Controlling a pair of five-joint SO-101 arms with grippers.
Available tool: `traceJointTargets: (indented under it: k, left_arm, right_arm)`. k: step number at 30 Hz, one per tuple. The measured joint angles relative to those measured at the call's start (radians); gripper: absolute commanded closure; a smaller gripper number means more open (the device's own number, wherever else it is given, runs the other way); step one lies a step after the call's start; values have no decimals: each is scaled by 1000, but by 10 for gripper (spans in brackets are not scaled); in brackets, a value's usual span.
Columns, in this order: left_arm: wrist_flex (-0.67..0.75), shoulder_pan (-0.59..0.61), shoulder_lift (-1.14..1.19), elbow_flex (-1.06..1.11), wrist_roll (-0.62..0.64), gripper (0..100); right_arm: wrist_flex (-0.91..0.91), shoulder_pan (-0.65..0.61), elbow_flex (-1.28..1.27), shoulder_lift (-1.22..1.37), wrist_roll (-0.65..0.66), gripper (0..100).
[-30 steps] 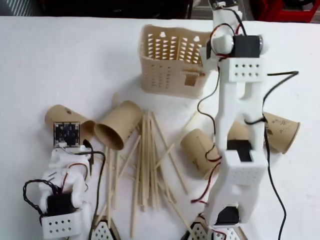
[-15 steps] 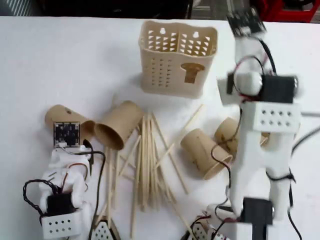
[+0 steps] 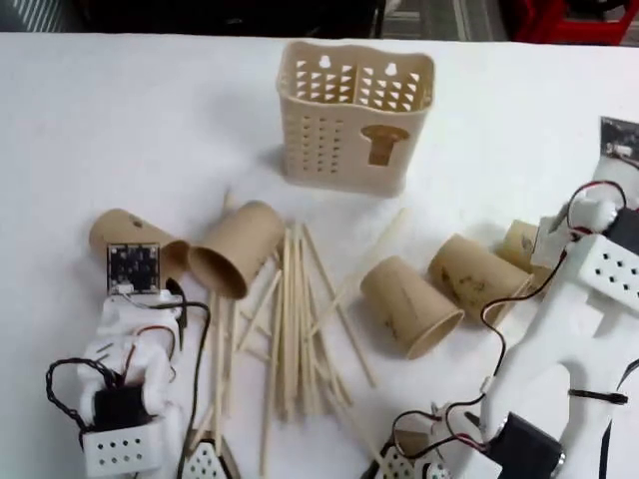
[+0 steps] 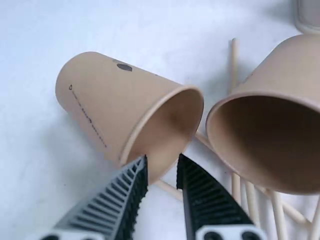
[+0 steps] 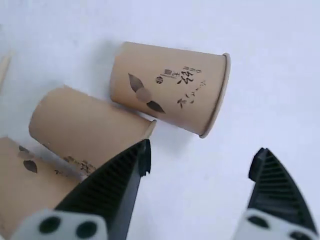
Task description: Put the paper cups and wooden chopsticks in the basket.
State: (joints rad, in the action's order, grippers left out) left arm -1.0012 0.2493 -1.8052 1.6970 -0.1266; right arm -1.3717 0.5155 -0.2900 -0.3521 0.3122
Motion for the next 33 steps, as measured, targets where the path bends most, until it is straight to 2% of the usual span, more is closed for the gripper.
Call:
traceJointTargets:
  k: [2, 8, 13, 19, 27, 33]
  left_arm:
    - [0, 0, 0, 0, 0, 884]
    - [0, 0, 0, 0, 0, 884]
    - [0, 0, 0, 0, 0, 885]
    - [0, 0, 0, 0, 0, 886]
    - [0, 0, 0, 0, 0, 886]
    - [0, 0, 0, 0, 0, 886]
  right_arm:
    - [66, 5, -60, 0, -2, 684]
    - [245, 6, -210, 0, -32, 779]
    - [331, 6, -272, 0, -52, 779]
    - [356, 38, -270, 31, -95, 779]
    - [364, 48, -110, 285, -95, 783]
    - [261, 32, 32, 404, -98, 835]
